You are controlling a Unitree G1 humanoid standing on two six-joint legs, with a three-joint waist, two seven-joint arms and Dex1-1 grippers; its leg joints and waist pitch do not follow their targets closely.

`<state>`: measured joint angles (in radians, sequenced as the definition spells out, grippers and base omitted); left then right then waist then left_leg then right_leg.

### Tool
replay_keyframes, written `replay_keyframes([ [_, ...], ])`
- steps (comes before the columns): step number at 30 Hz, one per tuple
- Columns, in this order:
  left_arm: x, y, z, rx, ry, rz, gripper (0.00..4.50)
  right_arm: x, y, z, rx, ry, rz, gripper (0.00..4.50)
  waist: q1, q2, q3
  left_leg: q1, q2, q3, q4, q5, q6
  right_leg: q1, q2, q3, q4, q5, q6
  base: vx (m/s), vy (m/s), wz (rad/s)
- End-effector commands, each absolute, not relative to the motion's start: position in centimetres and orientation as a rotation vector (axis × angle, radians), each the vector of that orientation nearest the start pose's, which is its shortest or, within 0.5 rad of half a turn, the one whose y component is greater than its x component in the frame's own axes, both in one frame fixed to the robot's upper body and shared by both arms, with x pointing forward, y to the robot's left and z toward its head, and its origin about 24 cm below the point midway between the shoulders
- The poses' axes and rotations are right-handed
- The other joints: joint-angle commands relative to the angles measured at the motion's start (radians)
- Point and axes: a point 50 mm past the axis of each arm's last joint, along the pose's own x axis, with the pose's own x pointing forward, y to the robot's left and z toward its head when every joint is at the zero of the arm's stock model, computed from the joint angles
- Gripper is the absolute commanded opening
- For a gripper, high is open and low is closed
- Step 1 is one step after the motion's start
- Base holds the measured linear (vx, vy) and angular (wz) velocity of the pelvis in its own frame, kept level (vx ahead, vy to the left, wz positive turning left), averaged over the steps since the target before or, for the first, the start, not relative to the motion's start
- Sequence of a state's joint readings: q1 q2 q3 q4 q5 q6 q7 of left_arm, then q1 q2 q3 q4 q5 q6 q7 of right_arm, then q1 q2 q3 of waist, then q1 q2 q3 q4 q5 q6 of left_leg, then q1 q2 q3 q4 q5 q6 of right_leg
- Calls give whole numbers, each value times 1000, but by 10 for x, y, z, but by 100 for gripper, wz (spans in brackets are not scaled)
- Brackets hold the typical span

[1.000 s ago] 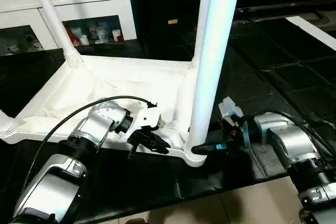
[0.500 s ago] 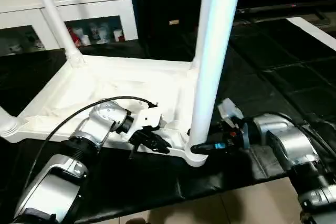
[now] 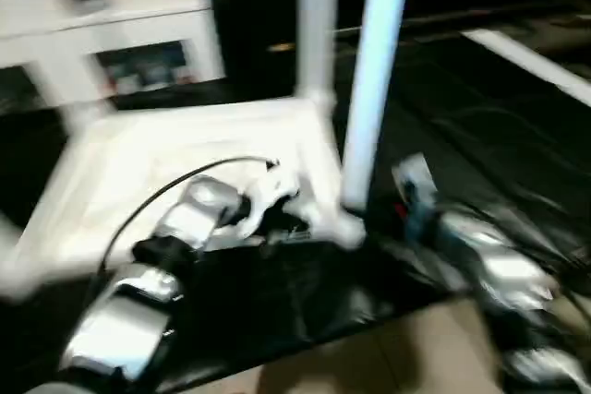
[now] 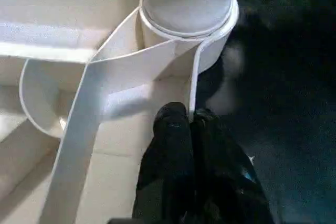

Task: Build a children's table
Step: Rotate leg to tighten

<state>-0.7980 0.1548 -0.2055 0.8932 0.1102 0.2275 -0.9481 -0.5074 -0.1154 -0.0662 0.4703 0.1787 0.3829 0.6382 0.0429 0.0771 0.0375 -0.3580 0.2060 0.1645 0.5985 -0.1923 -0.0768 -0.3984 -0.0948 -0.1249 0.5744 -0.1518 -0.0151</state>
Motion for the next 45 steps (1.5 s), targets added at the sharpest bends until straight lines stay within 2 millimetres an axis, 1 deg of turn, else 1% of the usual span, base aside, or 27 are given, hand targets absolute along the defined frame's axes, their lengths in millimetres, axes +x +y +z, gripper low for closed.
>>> replay_keyframes([
  [1, 361, 50, 80, 210, 371, -1053, 0, 327, -65, 36, 275, 440, 753, 205, -6, -14, -55, -8, -2, -14, -72, -282, 20, 54, -56, 17, -104, -564, -59, 0, 0, 0],
  [2, 362, 48, 82, 210, 364, -1045, 0, 331, -60, 39, 282, 424, 733, 205, -15, -15, -57, -7, -3, -13, -71, -281, 31, 54, -55, 19, -105, -546, -68, 0, 0, 0],
  [4, 362, 47, 84, 212, 359, -1044, 0, 335, -57, 43, 276, 401, 723, 205, -17, -14, -59, -11, -1, -12, -72, -255, 52, 57, -55, 25, -100, -486, -88, 0, 0, 0],
  [5, 362, 47, 85, 212, 357, -1046, 0, 337, -57, 44, 273, 393, 719, 240, -15, -14, -63, -8, 1, -9, -71, -232, 64, 55, -55, 32, -93, -427, -113, 0, 0, 0],
  [6, 362, 49, 85, 220, 349, -1058, 0, 339, -60, 45, 267, 379, 707, 240, -14, -12, -65, -8, 2, -8, -70, -215, 70, 57, -54, 34, -88, -389, -129, 0, 0, 0],
  [8, 360, 53, 83, 238, 345, -1081, 0, 337, -68, 42, 247, 376, 697, 240, -11, -11, -71, -11, 7, -6, -66, -154, 95, 60, -53, 39, -71, -273, -178, 0, 0, 0],
  [9, 359, 55, 82, 250, 344, -1092, 0, 337, -72, 41, 237, 375, 689, 280, -8, -10, -73, -14, 7, -6, -63, -125, 104, 63, -54, 41, -64, -227, -194, 0, 0, 0],
  [10, 359, 56, 81, 257, 345, -1097, 0, 336, -74, 39, 231, 375, 682, 282, -5, -10, -74, -14, 7, -4, -62, -111, 109, 64, -55, 42, -61, -206, -201, 0, 0, 0],
  [11, 358, 59, 80, 284, 341, -1109, 0, 336, -82, 38, 221, 363, 669, 282, -1, -4, -74, -12, 8, -5, -61, -95, 116, 63, -55, 43, -57, -176, -212, 0, 0, 0],
  [12, 358, 59, 80, 284, 341, -1109, 0, 336, -82, 38, 221, 363, 669, 290, 0, -5, -75, -11, 9, -3, -60, -92, 119, 62, -54, 43, -57, -162, -217, 0, 0, 0],
  [13, 356, 62, 77, 313, 338, -1134, 0, 334, -93, 36, 201, 348, 665, 305, 5, -5, -77, -11, 11, -3, -59, -74, 126, 63, -55, 45, -51, -129, -228, 0, 0, 0],
  [15, 355, 66, 75, 328, 349, -1140, 0, 331, -102, 36, 187, 340, 666, 327, 12, -2, -79, -11, 15, -4, -57, -46, 144, 64, -52, 45, -42, -67, -242, 0, 0, 0],
  [16, 354, 72, 74, 352, 354, -1165, 0, 326, -117, 36, 164, 323, 690, 331, 15, -2, -79, -10, 16, -3, -56, -48, 152, 64, -52, 45, -41, -58, -246, 0, 0, 0],
  [18, 354, 75, 73, 357, 366, -1174, 0, 323, -124, 37, 153, 312, 712, 351, 21, -3, -79, -9, 17, -2, -55, -54, 154, 64, -53, 46, -41, -60, -245, 0, 0, 0],
  [19, 354, 76, 72, 359, 370, -1176, 0, 321, -127, 38, 148, 309, 719, 351, 24, -2, -75, -7, 18, 2, -57, -84, 149, 61, -52, 46, -47, -92, -242, 0, 0, 0],
  [20, 354, 81, 72, 374, 381, -1192, 0, 316, -139, 42, 126, 293, 751, 363, 29, 0, -72, -5, 17, 2, -59, -112, 136, 64, -52, 45, -53, -139, -229, 0, 0, 0],
  [23, 352, 90, 70, 415, 395, -1248, 0, 306, -166, 53, 103, 259, 810, 395, 42, -6, -69, -4, 19, 5, -61, -156, 121, 62, -52, 48, -62, -219, -200, 0, 0, 0],
  [24, 351, 92, 69, 423, 403, -1261, 0, 302, -175, 58, 106, 243, 831, 395, 44, -6, -69, -3, 19, 5, -61, -158, 121, 62, -52, 48, -62, -227, -195, 0, 0, 0],
  [25, 350, 95, 69, 436, 409, -1279, 0, 297, -188, 63, 103, 232, 855, 413, 49, -7, -70, -4, 20, 5, -61, -155, 123, 61, -52, 48, -62, -229, -189, 0, 0, 0],
  [26, 350, 98, 69, 447, 417, -1295, 0, 291, -199, 68, 93, 230, 878, 413, 50, -14, -72, -5, 21, 5, -60, -144, 123, 60, -52, 49, -59, -220, -188, 0, 0, 0],
  [27, 349, 100, 69, 455, 423, -1304, 0, 286, -209, 70, 84, 236, 898, 418, 53, -13, -70, -8, 18, 5, -59, -142, 128, 62, -51, 47, -60, -229, -186, 0, 0, 0],
  [28, 349, 101, 69, 464, 425, -1315, 0, 281, -217, 72, 75, 248, 916, 427, 53, -25, -70, -8, 17, 7, -58, -137, 133, 63, -50, 48, -63, -235, -180, 0, 0, 0],
  [29, 349, 102, 69, 469, 425, -1321, 0, 278, -221, 73, 70, 256, 927, 446, 59, -20, -70, -8, 17, 7, -56, -126, 139, 60, -53, 49, -61, -248, -177, 0, 0, 0],
  [30, 349, 102, 69, 469, 425, -1321, 0, 278, -221, 73, 70, 256, 927, 446, 59, -19, -71, -11, 16, 7, -55, -119, 140, 60, -53, 47, -61, -252, -174, 0, 0, 0],
  [31, 349, 104, 69, 476, 429, -1324, 0, 270, -231, 77, 67, 277, 953, 446, 61, -27, -71, -11, 15, 7, -56, -109, 141, 58, -52, 45, -63, -268, -170, 0, 0, 0],
  [37, 350, 104, 69, 473, 416, -1315, 0, 266, -239, 81, 69, 285, 964, 446, 72, -25, -71, -12, 15, 7, -54, -91, 144, 54, -52, 43, -66, -290, -158, 0, 0, 0],
  [45, 346, 101, 68, 473, 409, -1371, 0, 272, -226, 80, 60, 264, 976, 446, 75, -26, -72, -12, 15, 6, -55, -84, 136, 53, -52, 42, -65, -288, -153, 0, 0, 0],
])
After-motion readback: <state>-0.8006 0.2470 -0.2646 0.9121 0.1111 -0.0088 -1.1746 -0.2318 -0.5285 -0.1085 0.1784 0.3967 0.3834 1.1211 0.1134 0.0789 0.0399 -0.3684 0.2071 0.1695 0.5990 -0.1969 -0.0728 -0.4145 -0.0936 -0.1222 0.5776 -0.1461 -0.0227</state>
